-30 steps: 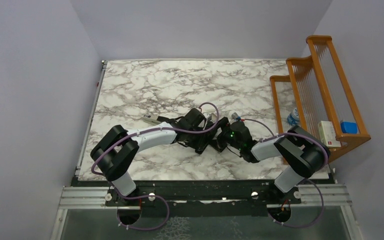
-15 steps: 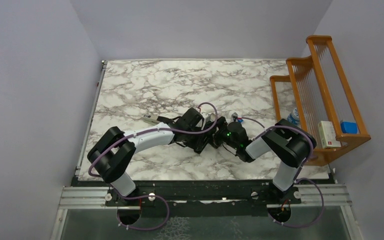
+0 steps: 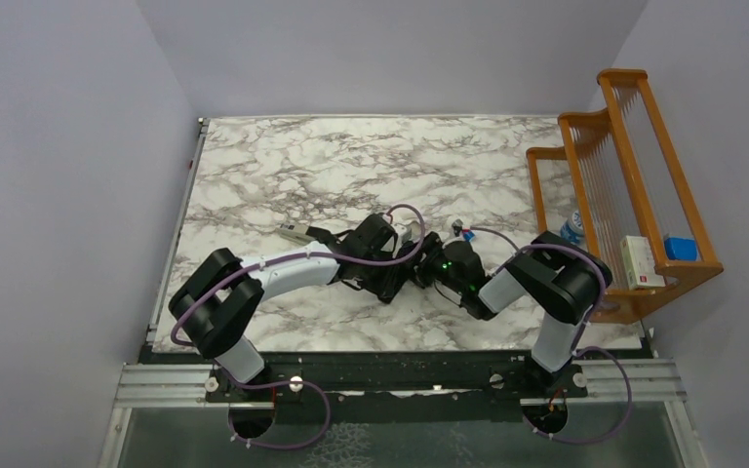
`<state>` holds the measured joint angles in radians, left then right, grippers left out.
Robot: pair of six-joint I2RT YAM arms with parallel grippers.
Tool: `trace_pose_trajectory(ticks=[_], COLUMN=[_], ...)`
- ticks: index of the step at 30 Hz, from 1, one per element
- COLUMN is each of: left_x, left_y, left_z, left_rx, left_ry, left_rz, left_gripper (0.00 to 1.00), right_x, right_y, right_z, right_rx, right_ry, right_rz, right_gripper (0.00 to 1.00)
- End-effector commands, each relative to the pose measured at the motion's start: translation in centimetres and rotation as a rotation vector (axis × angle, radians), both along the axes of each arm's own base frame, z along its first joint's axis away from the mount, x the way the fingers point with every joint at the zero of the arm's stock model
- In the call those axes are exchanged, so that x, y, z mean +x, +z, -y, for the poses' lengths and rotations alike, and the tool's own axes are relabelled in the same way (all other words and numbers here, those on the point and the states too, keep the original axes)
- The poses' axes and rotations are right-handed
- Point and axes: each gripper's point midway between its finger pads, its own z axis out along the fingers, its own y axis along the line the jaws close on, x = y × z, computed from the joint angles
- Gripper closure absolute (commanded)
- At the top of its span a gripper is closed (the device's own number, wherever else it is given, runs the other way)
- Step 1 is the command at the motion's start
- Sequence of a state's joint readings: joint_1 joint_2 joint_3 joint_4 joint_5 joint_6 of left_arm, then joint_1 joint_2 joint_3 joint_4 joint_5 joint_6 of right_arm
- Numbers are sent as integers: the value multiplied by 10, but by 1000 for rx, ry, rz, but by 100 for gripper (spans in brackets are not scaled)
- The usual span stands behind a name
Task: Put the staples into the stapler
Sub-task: Close the stapler at the center of the board.
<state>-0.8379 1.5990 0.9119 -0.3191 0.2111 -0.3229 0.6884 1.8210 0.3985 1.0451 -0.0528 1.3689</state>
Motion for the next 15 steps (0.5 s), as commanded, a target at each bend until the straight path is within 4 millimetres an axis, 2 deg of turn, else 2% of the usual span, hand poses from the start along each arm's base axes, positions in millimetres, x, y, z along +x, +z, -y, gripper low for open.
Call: trace_pose_trajectory(ticks=[1,3,5,6,8,12,15], left_x=[-26,-23,-20,-19,-17,-11,-18], left_y=[6,7,8,8,9,9,13], left_z=[-3,-5,-5,-4,-4,-8,-6], left_rx=[28,43,56,60,69,106,88], left_ry=[-144,-159,-173,-182,-203,-244,-332], left_rz=[-20,-3,7,10,22,44,26], left_gripper=[100,100,100,100,100,100,100], right_x=[6,5,2,-1,-8,-17,-15], right_y=[-27,-23,-21,-20,-19,-10,13], right_z=[35,43,50,54,65,101,126], right_rx=[-208,-247,-292,-313,-351,-451,-529], right_ry=[-78,-87,-87,-88,-106,-197,-273], right_rz=[32,41,28,18,-3,-32,18], right_gripper=[29,22,6,2,0,0,0])
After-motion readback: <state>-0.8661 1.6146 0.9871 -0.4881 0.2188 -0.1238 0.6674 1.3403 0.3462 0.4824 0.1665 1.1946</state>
